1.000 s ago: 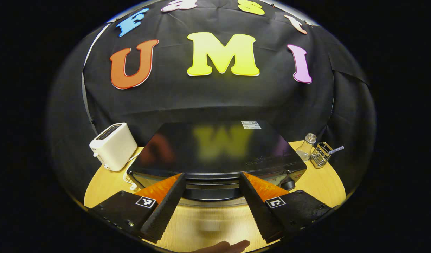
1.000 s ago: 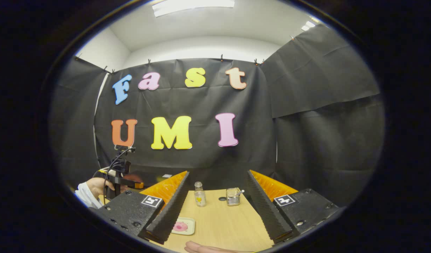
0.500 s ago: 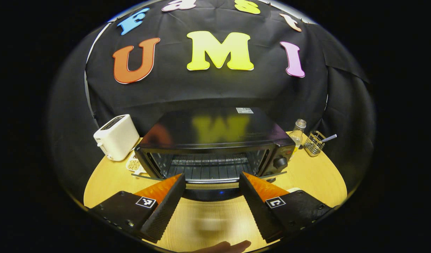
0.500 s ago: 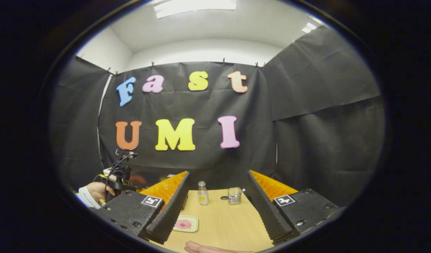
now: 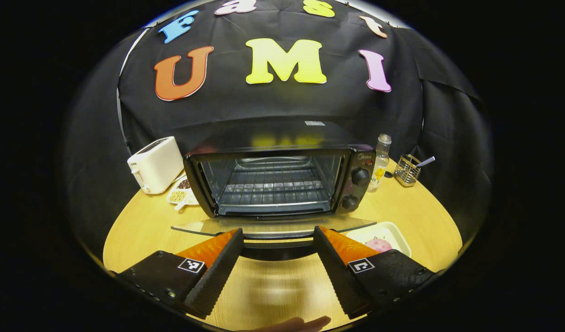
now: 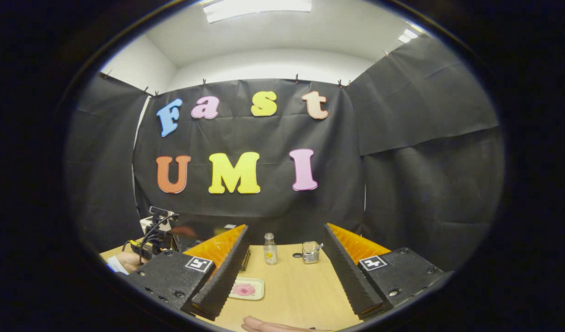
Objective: Open the electric oven with the left hand, put the food in, and close the electric oven.
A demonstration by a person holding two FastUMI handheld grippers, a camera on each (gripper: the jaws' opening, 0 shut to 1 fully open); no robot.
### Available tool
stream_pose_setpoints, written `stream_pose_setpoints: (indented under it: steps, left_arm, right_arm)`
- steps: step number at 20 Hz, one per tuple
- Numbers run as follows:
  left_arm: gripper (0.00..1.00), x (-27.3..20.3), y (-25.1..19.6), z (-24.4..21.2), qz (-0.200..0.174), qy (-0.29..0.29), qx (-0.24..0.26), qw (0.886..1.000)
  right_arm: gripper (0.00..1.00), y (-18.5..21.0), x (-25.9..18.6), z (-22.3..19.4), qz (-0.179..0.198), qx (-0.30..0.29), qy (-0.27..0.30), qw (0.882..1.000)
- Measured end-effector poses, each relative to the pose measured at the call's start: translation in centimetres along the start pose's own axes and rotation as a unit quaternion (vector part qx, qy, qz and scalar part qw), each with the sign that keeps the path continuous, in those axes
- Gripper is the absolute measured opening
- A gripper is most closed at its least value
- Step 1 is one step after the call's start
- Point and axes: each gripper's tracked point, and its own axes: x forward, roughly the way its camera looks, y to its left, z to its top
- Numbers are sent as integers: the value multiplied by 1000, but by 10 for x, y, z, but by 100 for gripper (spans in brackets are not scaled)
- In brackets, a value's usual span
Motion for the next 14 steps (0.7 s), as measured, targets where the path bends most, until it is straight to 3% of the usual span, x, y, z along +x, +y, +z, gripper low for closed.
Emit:
stream_pose_setpoints:
  steps: [3,4,12,13,14]
  left_arm:
    - [97,-3,-2,-25,0,17,1,1000]
    - [97,-3,-2,-32,0,20,0,1000]
    - [95,10,-7,-101,-1,95,-22,995]
    - [100,12,-7,-107,-1,102,-27,994]
    - [95,12,-8,-107,-1,98,-25,995]
  right_arm:
    - [96,-2,0,-4,-3,2,6,1000]
    - [100,-3,0,-5,-3,3,8,1000]
    - [100,-5,12,-22,-5,6,30,1000]
    - [100,-4,12,-26,-4,6,34,999]
    - [100,-3,14,-28,-2,6,38,999]
